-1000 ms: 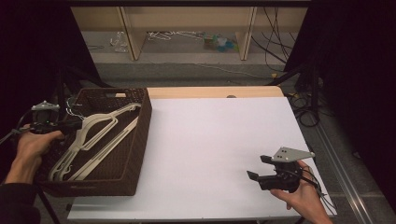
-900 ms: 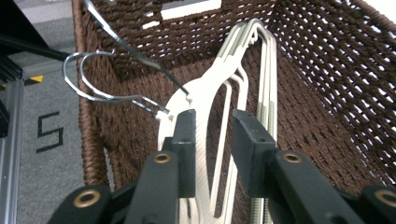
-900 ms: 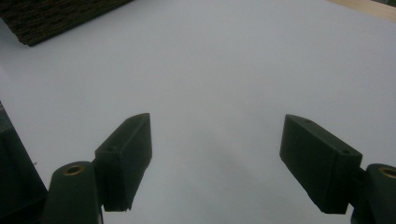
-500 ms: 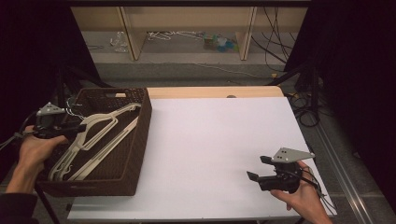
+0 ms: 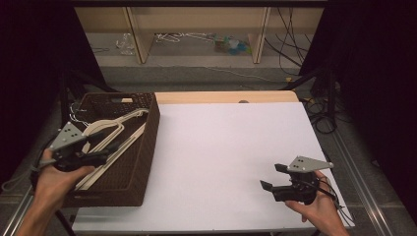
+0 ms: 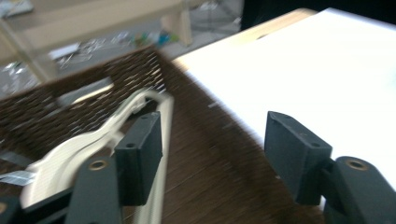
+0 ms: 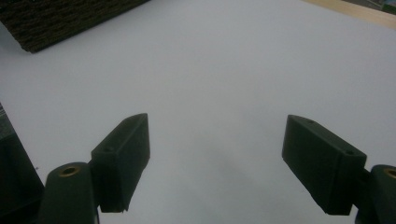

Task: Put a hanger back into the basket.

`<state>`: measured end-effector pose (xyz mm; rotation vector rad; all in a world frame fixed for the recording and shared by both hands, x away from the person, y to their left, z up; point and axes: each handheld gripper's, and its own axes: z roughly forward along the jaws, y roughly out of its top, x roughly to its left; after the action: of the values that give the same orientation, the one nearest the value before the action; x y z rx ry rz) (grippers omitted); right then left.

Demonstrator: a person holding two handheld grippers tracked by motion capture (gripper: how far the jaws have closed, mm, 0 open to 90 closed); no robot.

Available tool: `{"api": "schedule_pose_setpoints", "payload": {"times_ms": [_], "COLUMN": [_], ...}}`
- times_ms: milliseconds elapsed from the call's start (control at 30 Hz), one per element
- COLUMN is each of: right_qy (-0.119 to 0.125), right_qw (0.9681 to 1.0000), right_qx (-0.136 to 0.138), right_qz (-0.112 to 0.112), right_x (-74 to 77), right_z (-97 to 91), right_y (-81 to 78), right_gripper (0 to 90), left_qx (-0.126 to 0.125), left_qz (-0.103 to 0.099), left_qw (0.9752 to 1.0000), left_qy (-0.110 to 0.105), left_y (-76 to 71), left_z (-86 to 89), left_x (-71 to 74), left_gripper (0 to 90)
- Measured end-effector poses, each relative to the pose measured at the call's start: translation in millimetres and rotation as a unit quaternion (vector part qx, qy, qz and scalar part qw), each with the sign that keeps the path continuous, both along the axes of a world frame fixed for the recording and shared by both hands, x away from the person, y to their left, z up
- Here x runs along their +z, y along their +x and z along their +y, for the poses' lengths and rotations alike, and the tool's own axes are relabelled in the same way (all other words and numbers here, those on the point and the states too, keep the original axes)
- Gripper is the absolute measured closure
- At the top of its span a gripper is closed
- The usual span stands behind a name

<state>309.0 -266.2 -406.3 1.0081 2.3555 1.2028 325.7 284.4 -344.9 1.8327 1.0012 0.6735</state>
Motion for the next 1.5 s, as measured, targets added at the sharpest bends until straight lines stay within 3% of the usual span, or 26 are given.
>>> {"api": "schedule_pose_setpoints", "payload": {"times_ms": [200, 400, 733, 833, 867, 900, 1000, 1033, 1200, 1500], "right_qy": [0.014, 0.031, 0.054, 0.065, 0.063, 0.062, 0.067, 0.070, 0.073, 0.080], "right_qw": [0.9998, 0.9994, 0.9973, 0.9962, 0.9963, 0.9962, 0.9959, 0.9952, 0.9950, 0.9943], "right_qx": [-0.005, -0.007, -0.015, -0.018, -0.019, -0.021, -0.021, -0.024, -0.022, -0.020], "right_qz": [-0.010, -0.017, -0.049, -0.055, -0.056, -0.058, -0.056, -0.065, -0.064, -0.067], "right_x": [0.0, 0.1, 2.9, 3.0, 3.6, 3.7, 3.8, 3.0, 1.6, 0.2], "right_z": [-1.1, -0.3, 1.1, 1.5, 1.2, 1.2, 1.4, 1.9, 2.3, 3.1], "right_y": [-0.8, -2.8, -9.9, -10.9, -11.4, -11.8, -14.5, -15.1, -20.1, -26.3], "right_gripper": [23.7, 21.0, 16.9, 16.9, 16.9, 16.9, 16.9, 16.9, 16.9, 16.9], "left_qx": [-0.015, -0.018, -0.046, -0.053, -0.051, -0.052, -0.059, -0.060, -0.056, -0.053], "left_qz": [-0.021, -0.014, -0.019, -0.024, -0.023, -0.028, -0.028, -0.029, -0.039, -0.037], "left_qw": [0.9994, 0.9986, 0.9981, 0.9980, 0.9979, 0.9980, 0.9975, 0.9975, 0.9976, 0.9975], "left_qy": [-0.024, -0.047, -0.036, -0.025, -0.032, -0.020, -0.027, -0.027, -0.013, -0.028], "left_y": [-19.7, -30.2, -49.8, -54.4, -56.2, -58.5, -62.3, -62.9, -65.6, -66.9], "left_z": [-29.3, -45.1, -68.0, -69.7, -71.4, -71.6, -73.2, -73.6, -72.1, -69.7], "left_x": [-8.7, -27.8, -57.3, -62.2, -64.6, -65.5, -69.2, -70.0, -71.5, -75.3], "left_gripper": [26.8, 20.5, 16.0, 16.1, 16.1, 16.1, 16.1, 16.1, 16.2, 16.3]}}
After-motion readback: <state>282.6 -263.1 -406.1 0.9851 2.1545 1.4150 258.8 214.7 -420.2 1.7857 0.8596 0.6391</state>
